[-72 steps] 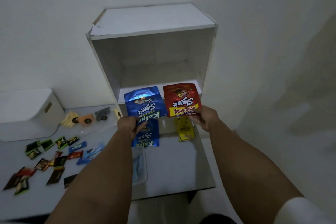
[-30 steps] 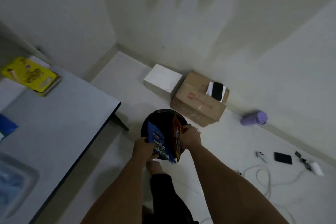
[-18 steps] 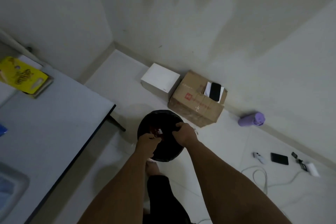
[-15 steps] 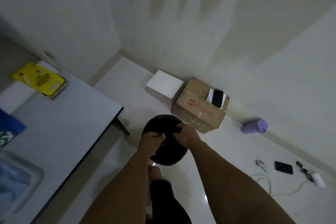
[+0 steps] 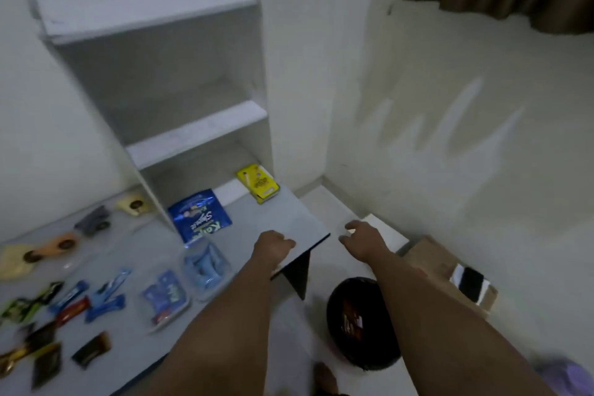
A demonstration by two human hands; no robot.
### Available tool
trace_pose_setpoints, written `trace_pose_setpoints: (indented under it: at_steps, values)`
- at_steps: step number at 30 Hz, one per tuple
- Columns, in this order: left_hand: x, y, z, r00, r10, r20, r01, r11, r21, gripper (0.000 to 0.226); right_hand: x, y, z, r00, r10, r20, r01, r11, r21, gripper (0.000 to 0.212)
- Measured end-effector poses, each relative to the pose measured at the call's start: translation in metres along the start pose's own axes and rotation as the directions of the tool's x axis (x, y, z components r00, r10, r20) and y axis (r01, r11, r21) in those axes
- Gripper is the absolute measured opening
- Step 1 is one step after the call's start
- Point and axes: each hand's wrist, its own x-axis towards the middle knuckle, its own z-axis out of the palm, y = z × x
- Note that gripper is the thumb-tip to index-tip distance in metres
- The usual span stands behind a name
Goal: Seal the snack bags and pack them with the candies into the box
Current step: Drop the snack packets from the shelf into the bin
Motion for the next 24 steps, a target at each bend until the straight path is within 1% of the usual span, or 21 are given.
trace_pose_setpoints:
  at_steps: [2, 5, 7, 9, 13, 16, 18, 20, 23, 24]
  values:
    - [-0.001, -0.008, -0.035, 0.996, -0.013, -0.084, 0.01, 0.999, -0.036, 0.02, 0.002, -0.028, 0.0, 0.999, -0.047, -0.007, 0.047, 0.999, 0.0, 0.057]
    - [0.003, -0.017, -0.076, 0.984, -0.032, -0.174, 0.018, 0.996, -0.083, 0.043, 0.012, -0.065, 0.004, 0.996, -0.094, -0.008, 0.094, 0.996, 0.0, 0.057]
    - [0.011, -0.021, -0.097, 0.974, -0.06, -0.221, 0.039, 0.995, -0.096, 0.044, 0.024, -0.086, 0.011, 0.994, -0.111, -0.01, 0.111, 0.994, -0.007, 0.055]
    - [0.024, -0.026, -0.114, 0.967, -0.072, -0.245, 0.061, 0.997, -0.051, 0.043, 0.038, -0.104, 0.02, 0.993, -0.119, 0.005, 0.119, 0.993, -0.005, 0.054]
    - [0.052, -0.036, -0.14, 0.934, -0.098, -0.345, 0.124, 0.991, 0.054, 0.04, 0.088, -0.135, 0.044, 0.991, -0.117, 0.064, 0.118, 0.993, -0.01, 0.056]
    - [0.089, -0.051, -0.159, 0.873, -0.151, -0.463, 0.204, 0.977, 0.066, 0.044, 0.144, -0.159, 0.062, 0.99, -0.118, 0.076, 0.12, 0.992, -0.03, 0.052]
    - [0.122, -0.064, -0.167, 0.834, -0.227, -0.502, 0.29, 0.956, 0.049, 0.047, 0.185, -0.173, 0.075, 0.993, -0.089, 0.076, 0.091, 0.996, -0.021, 0.043]
    - [0.154, -0.077, -0.17, 0.814, -0.308, -0.492, 0.357, 0.934, 0.007, 0.054, 0.225, -0.184, 0.089, 0.996, -0.044, 0.084, 0.046, 0.999, -0.027, 0.041]
    - [0.193, -0.092, -0.171, 0.775, -0.423, -0.47, 0.448, 0.892, -0.063, 0.071, 0.275, -0.197, 0.108, 0.991, 0.069, 0.116, -0.065, 0.997, -0.035, 0.054]
    - [0.202, -0.095, -0.17, 0.76, -0.456, -0.463, 0.476, 0.876, -0.081, 0.074, 0.287, -0.202, 0.114, 0.987, 0.103, 0.127, -0.099, 0.994, -0.039, 0.059]
